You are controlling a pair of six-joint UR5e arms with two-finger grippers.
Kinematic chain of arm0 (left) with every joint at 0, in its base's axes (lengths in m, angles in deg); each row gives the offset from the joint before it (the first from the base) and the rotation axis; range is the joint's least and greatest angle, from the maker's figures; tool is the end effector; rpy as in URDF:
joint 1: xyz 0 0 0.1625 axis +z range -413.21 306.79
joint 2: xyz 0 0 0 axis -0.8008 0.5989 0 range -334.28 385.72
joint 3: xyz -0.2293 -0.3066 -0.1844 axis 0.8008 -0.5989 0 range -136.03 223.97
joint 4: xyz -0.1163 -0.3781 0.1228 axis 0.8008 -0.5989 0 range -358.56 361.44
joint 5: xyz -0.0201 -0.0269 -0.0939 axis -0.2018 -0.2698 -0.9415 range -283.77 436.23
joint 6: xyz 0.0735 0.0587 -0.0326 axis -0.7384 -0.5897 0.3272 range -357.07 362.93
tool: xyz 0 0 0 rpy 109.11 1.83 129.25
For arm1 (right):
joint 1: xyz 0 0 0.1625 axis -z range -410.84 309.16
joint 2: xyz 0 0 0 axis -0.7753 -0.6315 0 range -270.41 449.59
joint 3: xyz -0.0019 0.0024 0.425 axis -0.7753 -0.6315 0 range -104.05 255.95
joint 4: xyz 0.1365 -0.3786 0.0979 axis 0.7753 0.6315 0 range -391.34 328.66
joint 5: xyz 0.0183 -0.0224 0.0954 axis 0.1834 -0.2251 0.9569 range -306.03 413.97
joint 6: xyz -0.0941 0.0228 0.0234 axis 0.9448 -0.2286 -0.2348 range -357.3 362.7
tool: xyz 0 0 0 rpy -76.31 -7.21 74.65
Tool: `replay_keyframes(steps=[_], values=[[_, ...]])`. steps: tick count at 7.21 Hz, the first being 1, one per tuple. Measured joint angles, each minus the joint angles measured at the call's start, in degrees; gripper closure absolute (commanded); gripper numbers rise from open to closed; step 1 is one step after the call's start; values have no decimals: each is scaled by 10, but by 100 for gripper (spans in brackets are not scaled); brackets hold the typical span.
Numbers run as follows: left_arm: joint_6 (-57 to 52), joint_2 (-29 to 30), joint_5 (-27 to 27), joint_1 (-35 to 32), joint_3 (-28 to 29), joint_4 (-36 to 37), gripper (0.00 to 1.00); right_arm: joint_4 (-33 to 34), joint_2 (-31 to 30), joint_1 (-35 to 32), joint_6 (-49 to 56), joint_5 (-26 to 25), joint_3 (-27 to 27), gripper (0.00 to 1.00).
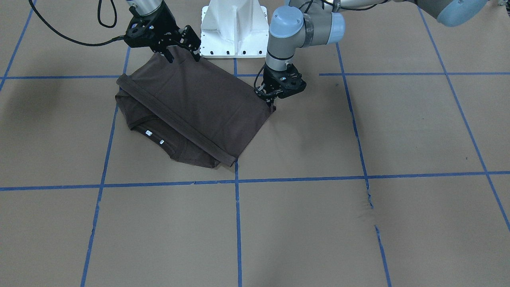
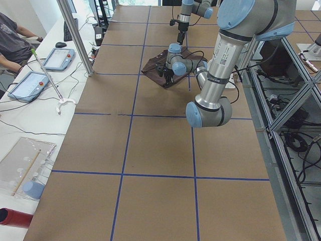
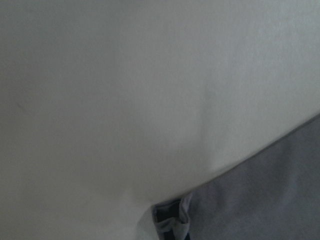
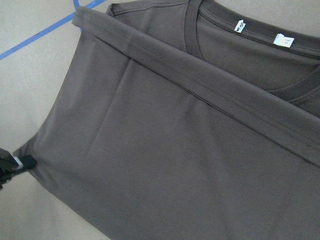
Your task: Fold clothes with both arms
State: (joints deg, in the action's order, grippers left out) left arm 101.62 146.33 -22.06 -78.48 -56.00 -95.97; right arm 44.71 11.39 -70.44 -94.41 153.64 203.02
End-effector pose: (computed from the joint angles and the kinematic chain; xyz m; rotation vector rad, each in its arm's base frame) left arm 0.5408 -0.3869 0.2650 -0.0141 0.8563 -0.4960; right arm -0.4110 -0.2700 0.2393 -0.0317 -1.1088 0.3252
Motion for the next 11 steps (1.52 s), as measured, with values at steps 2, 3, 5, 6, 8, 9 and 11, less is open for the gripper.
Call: replay_keyframes(steps=[2,3,5,6,8,9,11], values=[[-80,30,-1,-71,55,-13,100,-1,1,0,0,0,0,0],[-115,54,-1,-103,112,-46,100,-2,2,1,1,0,0,0],[-159,125,-1,-144,249,-132,100,-2,4,-4,6,-2,-1,0],[-171,168,0,-153,323,-185,100,-2,4,-8,9,-4,-1,0],[-184,224,5,-160,430,-272,100,-3,17,-17,14,-7,-19,0],[-190,237,14,-162,457,-298,100,-4,29,-23,18,-7,-33,0],[-197,248,25,-170,484,-320,100,-4,38,-33,27,-6,-44,0]])
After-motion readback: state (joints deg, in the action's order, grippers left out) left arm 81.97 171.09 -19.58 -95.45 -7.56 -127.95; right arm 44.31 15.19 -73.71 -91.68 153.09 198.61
